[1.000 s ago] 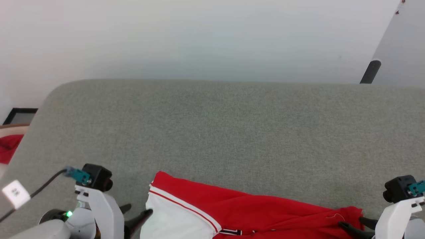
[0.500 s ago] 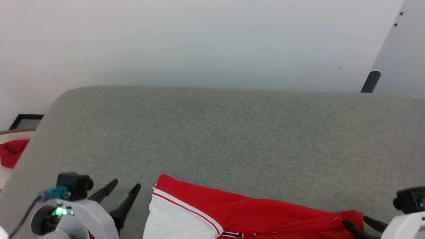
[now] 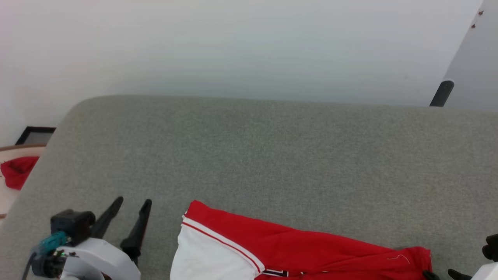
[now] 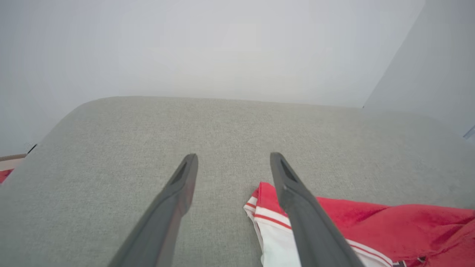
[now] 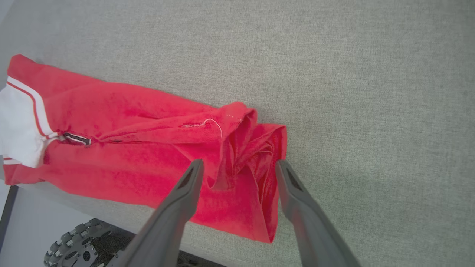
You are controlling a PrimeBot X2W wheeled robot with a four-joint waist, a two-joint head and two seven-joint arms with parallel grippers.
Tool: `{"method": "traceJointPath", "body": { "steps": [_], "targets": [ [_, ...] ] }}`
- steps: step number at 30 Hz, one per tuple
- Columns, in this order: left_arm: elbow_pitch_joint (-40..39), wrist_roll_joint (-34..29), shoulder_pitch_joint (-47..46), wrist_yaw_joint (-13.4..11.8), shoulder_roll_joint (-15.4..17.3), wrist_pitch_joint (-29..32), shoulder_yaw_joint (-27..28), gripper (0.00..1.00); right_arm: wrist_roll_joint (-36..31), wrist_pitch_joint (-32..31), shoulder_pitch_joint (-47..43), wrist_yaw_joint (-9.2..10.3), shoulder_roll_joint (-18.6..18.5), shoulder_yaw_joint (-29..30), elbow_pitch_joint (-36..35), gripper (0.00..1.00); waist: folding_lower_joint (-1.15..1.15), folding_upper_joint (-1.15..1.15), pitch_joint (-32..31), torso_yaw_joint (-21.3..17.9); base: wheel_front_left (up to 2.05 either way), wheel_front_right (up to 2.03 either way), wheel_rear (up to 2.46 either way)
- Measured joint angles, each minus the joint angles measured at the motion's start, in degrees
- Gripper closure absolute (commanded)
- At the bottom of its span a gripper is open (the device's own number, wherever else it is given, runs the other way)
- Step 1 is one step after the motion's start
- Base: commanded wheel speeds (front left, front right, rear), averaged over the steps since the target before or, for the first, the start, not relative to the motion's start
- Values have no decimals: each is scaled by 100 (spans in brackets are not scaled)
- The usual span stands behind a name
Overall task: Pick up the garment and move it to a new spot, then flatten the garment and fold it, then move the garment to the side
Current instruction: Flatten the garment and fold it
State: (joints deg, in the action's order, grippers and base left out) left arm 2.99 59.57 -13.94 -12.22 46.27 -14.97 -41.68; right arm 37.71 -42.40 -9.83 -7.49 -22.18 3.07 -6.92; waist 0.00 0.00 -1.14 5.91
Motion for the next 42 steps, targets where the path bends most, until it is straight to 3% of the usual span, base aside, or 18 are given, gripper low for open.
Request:
{"method": "traceJointPath", "body": {
  "steps": [6,12,19,28,29,30,42],
  "targets": [
    [34,-866,578,281,-688,-1,1240,0,-48,-91,15,0,-4,54,29,0,0,0,239,23,0,0,0],
    [122,-1471,965,662,-1345,-1,2135,0,-94,-97,155,0,-23,49,212,0,0,0,546,58,0,0,0],
    [290,-1902,1032,1135,-1878,-1,2674,0,-97,-104,447,0,11,-93,689,0,0,0,927,126,0,0,0],
    [510,-2141,1011,1489,-2226,-1,3032,0,-91,-563,812,-1,124,-89,1241,0,0,0,1147,274,0,0,0],
    [527,-2160,1012,1522,-2250,-1,3062,0,-91,-605,843,-1,134,-89,1277,55,0,0,1151,283,0,0,0],
    [535,-2171,1012,1533,-2286,-1,3103,0,-90,-637,865,-1,146,-89,1307,100,0,0,1153,289,0,0,0],
    [563,-2387,1117,1703,-2586,-1,3460,0,-46,-837,1033,-9,297,14,1426,100,0,0,1104,244,0,0,0]
  ]
}}
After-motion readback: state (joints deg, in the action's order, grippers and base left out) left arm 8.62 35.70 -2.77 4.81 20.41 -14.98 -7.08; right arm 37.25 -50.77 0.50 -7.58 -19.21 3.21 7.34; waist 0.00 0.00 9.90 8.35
